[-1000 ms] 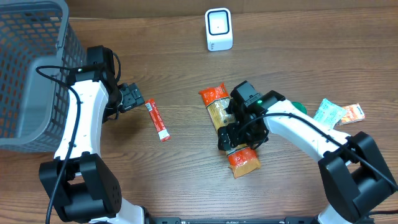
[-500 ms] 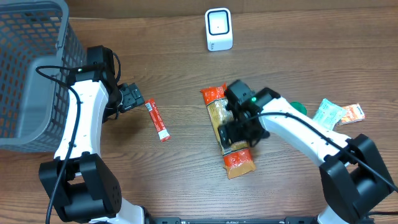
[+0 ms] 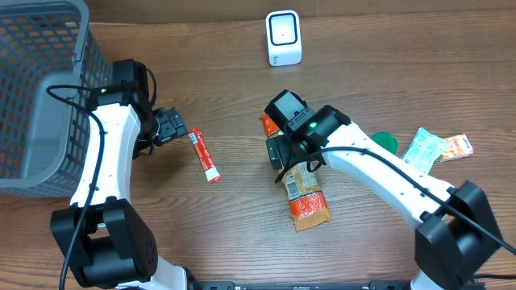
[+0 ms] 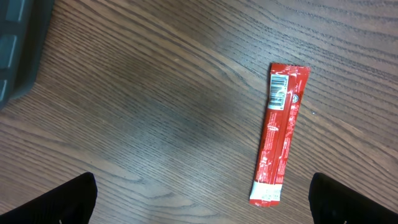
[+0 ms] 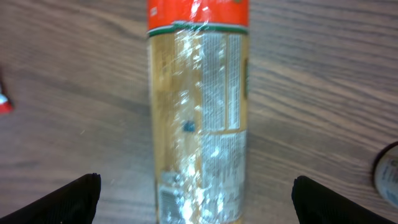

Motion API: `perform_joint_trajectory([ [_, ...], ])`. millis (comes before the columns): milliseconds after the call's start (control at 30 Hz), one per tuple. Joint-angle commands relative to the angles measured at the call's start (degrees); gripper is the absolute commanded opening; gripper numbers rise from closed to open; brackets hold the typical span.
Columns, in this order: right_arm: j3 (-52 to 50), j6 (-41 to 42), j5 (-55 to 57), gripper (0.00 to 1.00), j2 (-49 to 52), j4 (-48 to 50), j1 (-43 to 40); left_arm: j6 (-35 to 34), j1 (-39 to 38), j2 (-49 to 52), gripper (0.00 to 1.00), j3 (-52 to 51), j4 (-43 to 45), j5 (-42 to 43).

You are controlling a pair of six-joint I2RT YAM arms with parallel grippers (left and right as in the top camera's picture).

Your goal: Scan the item barcode

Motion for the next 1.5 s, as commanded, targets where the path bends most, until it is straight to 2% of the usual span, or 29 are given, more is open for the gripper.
perform_joint_trajectory([
  [0,0.8,1.5,3.5,1.0,3.2,0.9,0.1,0.5,-0.1,-0.6,1.0,0.6,0.1,-0.3],
  [400,0.8,0.6,0.7,1.0,11.6,3.6,2.3,0.5,-0.1,-0.6,1.0,0.6,0.1,-0.3],
  [767,0.8,0.6,7.8,1.0,12.6,5.8,3.7,0.5,-0.1,-0.6,1.0,0.6,0.1,-0.3],
  [1133,0.8,-0.5,8.0,1.0,16.9,7.1,4.1,0.5,-0.1,-0.6,1.0,0.6,0.1,-0.3],
  [1233,0.8,-0.5,8.0,0.87,17.1,7.2,4.1,0.5,-0.1,-0.6,1.0,0.6,0.1,-0.3],
  [1333,0.9,-1.0,8.0,0.55,17.1,7.3,4.1,0.5,-0.1,-0.6,1.0,0.6,0.1,-0.3],
  [1367,0.9,-1.4,8.0,0.51,17.1,7.2,4.1,0.5,-0.1,-0.6,1.0,0.6,0.1,-0.3],
  [1467,0.9,-2.5,8.0,0.51,17.1,6.7,4.1,0.5,-0.1,-0.6,1.0,0.6,0.1,-0.3],
])
